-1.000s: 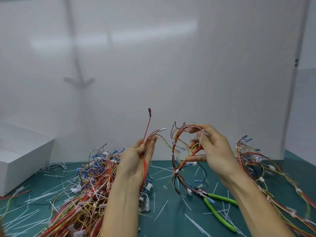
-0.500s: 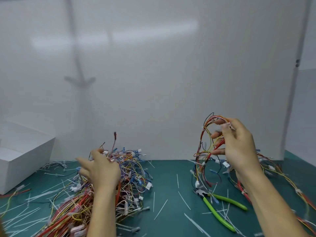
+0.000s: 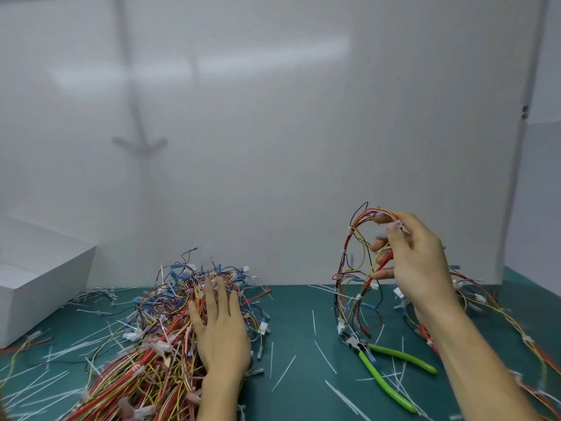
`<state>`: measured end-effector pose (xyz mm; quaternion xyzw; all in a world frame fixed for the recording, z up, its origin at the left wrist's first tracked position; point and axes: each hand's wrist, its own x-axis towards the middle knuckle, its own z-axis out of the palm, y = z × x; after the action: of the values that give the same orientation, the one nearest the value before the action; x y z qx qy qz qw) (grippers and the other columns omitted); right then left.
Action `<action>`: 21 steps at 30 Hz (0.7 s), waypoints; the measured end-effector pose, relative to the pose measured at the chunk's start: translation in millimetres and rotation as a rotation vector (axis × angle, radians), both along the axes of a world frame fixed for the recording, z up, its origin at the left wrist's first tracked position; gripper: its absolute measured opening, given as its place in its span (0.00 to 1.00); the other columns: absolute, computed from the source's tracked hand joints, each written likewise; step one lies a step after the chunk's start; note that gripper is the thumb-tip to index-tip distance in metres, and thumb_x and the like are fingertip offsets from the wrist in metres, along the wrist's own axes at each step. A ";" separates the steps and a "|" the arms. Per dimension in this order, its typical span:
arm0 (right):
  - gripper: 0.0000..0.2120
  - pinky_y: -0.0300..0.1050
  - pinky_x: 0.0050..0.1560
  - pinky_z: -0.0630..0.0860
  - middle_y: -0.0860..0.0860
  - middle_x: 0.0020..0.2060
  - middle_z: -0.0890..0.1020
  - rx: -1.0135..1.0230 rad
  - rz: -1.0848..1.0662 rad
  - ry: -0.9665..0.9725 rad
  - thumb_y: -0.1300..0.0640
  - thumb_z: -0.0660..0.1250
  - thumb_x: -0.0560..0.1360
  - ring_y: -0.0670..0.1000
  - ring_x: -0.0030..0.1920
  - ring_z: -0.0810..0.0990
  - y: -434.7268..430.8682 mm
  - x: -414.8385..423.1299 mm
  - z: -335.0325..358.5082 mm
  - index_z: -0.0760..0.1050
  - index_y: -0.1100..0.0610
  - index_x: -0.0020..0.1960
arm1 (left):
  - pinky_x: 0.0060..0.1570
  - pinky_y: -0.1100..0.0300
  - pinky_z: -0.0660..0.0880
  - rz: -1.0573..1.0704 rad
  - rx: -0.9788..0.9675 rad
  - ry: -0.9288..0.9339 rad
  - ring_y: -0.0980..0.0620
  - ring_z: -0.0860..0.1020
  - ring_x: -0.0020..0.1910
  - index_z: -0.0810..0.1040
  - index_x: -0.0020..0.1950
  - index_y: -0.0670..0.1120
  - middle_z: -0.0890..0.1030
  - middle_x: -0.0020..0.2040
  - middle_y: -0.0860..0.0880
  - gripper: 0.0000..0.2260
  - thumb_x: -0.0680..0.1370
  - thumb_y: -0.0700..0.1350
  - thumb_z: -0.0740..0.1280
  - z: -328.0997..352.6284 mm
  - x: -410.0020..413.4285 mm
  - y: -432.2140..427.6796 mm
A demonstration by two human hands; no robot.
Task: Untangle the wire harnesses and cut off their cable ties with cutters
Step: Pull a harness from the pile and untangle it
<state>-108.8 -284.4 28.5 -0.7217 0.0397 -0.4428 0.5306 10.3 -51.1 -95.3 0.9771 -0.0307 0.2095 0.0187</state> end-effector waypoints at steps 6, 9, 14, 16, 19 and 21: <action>0.12 0.47 0.29 0.82 0.51 0.35 0.81 -0.017 0.020 0.026 0.54 0.57 0.84 0.46 0.30 0.78 2.9 -1.9 1.0 0.76 0.42 0.51 | 0.70 0.36 0.29 -0.038 -0.033 -0.045 0.42 0.23 0.73 0.26 0.76 0.49 0.26 0.76 0.46 0.43 0.75 0.41 0.57 -10.4 10.6 3.8; 0.11 0.44 0.28 0.80 0.51 0.36 0.82 -0.005 0.070 0.047 0.55 0.57 0.84 0.43 0.30 0.77 3.7 -3.4 1.9 0.77 0.45 0.55 | 0.67 0.37 0.24 -0.138 -0.004 -0.023 0.44 0.21 0.72 0.28 0.77 0.53 0.22 0.74 0.50 0.45 0.73 0.40 0.60 -9.1 9.4 3.1; 0.14 0.43 0.28 0.79 0.49 0.39 0.83 -0.012 0.159 0.086 0.60 0.56 0.84 0.43 0.31 0.76 6.6 -3.3 3.8 0.77 0.46 0.61 | 0.66 0.40 0.19 -0.392 -0.093 -0.016 0.49 0.27 0.75 0.62 0.77 0.58 0.36 0.79 0.56 0.32 0.73 0.42 0.61 18.9 1.8 -6.7; 0.16 0.43 0.28 0.79 0.47 0.40 0.83 -0.024 0.195 0.087 0.61 0.57 0.84 0.44 0.33 0.77 9.7 -3.9 5.1 0.77 0.45 0.60 | 0.73 0.46 0.27 -0.610 -0.304 -0.043 0.55 0.35 0.78 0.68 0.73 0.57 0.43 0.80 0.59 0.29 0.73 0.39 0.63 38.1 -9.1 -18.9; 0.20 0.42 0.29 0.79 0.49 0.43 0.84 -0.054 0.259 0.081 0.62 0.57 0.83 0.44 0.34 0.77 14.4 -5.9 6.6 0.77 0.37 0.54 | 0.77 0.49 0.54 -0.852 -0.722 -0.029 0.62 0.59 0.76 0.78 0.61 0.57 0.67 0.75 0.60 0.22 0.74 0.36 0.62 71.9 -34.0 -47.6; 0.22 0.42 0.29 0.79 0.50 0.44 0.83 -0.074 0.287 0.083 0.63 0.58 0.83 0.45 0.35 0.78 15.7 -7.4 8.3 0.77 0.35 0.51 | 0.58 0.56 0.74 -0.820 -0.945 0.025 0.66 0.76 0.58 0.82 0.51 0.55 0.82 0.57 0.60 0.15 0.77 0.39 0.59 89.5 -50.2 -66.1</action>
<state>-116.2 -268.7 36.8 -0.7568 -0.0582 -0.3332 0.5594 -39.9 -117.2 -5.8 0.7745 -0.3071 0.1645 0.5281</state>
